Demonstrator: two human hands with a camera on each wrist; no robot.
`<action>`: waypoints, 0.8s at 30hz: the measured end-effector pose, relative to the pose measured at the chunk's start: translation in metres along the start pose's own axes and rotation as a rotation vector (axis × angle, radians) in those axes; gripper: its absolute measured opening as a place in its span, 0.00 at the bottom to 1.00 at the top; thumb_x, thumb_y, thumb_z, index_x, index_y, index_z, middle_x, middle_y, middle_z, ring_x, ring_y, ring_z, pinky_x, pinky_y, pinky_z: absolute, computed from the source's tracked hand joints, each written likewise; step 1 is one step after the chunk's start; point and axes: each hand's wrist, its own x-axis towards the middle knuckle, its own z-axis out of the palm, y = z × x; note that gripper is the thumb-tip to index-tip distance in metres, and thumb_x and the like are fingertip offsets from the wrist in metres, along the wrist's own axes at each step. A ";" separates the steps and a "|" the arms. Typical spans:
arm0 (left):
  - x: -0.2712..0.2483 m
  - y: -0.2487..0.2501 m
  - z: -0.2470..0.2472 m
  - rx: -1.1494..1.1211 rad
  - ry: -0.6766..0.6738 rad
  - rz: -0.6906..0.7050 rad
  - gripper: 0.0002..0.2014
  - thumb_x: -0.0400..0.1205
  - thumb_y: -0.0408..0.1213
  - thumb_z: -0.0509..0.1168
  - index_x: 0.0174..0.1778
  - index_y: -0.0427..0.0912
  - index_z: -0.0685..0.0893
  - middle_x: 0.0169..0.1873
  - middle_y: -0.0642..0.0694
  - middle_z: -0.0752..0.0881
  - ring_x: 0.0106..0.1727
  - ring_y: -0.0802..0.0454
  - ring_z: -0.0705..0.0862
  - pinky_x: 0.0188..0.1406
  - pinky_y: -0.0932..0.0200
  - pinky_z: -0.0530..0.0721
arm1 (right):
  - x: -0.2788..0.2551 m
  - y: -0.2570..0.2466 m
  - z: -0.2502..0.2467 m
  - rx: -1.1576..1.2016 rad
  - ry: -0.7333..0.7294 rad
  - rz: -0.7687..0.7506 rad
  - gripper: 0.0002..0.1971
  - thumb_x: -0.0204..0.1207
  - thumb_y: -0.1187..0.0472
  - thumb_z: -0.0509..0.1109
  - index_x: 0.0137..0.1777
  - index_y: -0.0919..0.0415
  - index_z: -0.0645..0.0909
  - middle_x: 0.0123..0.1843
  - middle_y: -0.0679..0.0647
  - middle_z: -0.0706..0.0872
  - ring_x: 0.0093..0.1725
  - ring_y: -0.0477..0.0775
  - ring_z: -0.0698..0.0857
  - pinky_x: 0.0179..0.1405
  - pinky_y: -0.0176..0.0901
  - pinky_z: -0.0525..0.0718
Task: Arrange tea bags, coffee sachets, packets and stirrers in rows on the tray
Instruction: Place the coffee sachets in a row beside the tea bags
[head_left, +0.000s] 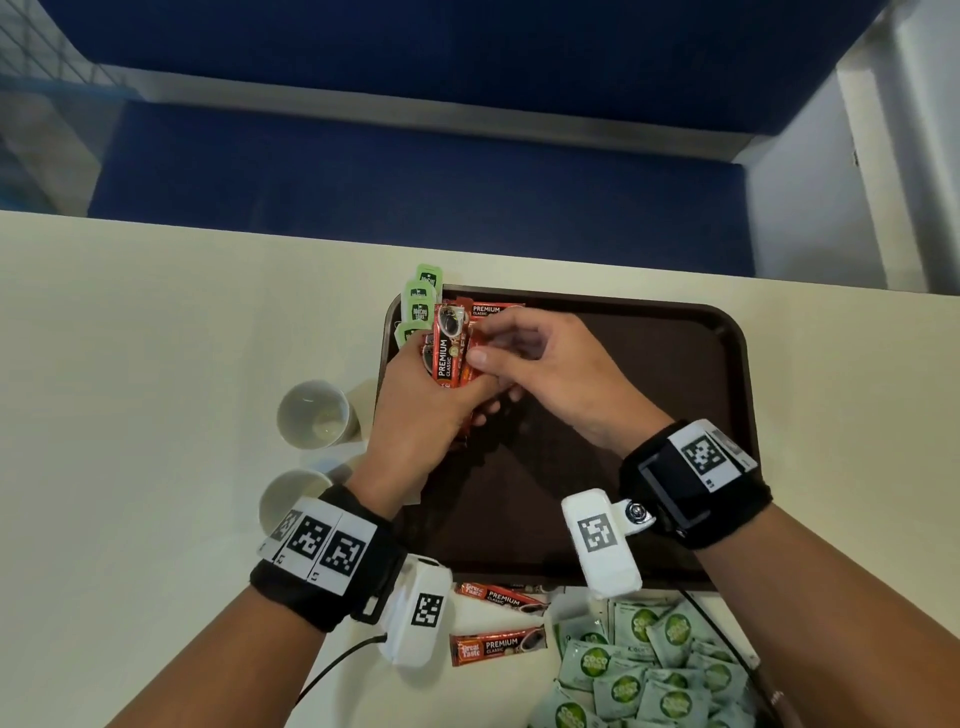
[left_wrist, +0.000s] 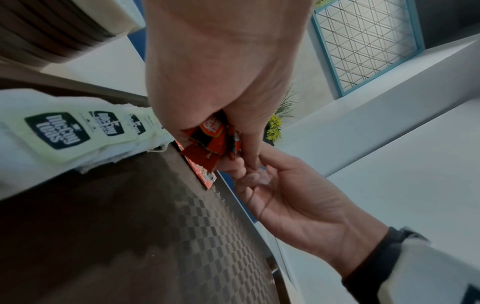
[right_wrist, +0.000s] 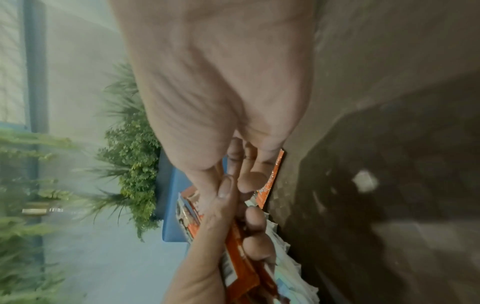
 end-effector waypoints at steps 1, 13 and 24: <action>-0.001 0.000 0.000 -0.006 -0.009 -0.003 0.16 0.83 0.41 0.81 0.64 0.47 0.87 0.44 0.47 0.96 0.41 0.48 0.96 0.41 0.58 0.95 | 0.001 0.002 -0.002 0.013 0.014 0.004 0.15 0.81 0.59 0.83 0.66 0.58 0.89 0.55 0.57 0.95 0.44 0.52 0.93 0.39 0.39 0.88; 0.001 0.008 -0.003 -0.062 -0.042 -0.019 0.12 0.85 0.41 0.79 0.62 0.46 0.90 0.44 0.44 0.96 0.40 0.50 0.94 0.35 0.59 0.90 | -0.008 0.017 -0.026 0.396 0.111 0.026 0.13 0.84 0.71 0.75 0.66 0.77 0.84 0.54 0.62 0.90 0.47 0.52 0.88 0.47 0.39 0.90; -0.010 0.009 0.005 0.125 -0.129 -0.039 0.09 0.89 0.44 0.73 0.64 0.49 0.87 0.42 0.48 0.95 0.35 0.52 0.95 0.28 0.66 0.85 | -0.017 0.016 -0.026 0.181 0.021 0.034 0.07 0.85 0.67 0.76 0.61 0.66 0.89 0.63 0.67 0.91 0.57 0.59 0.91 0.57 0.49 0.92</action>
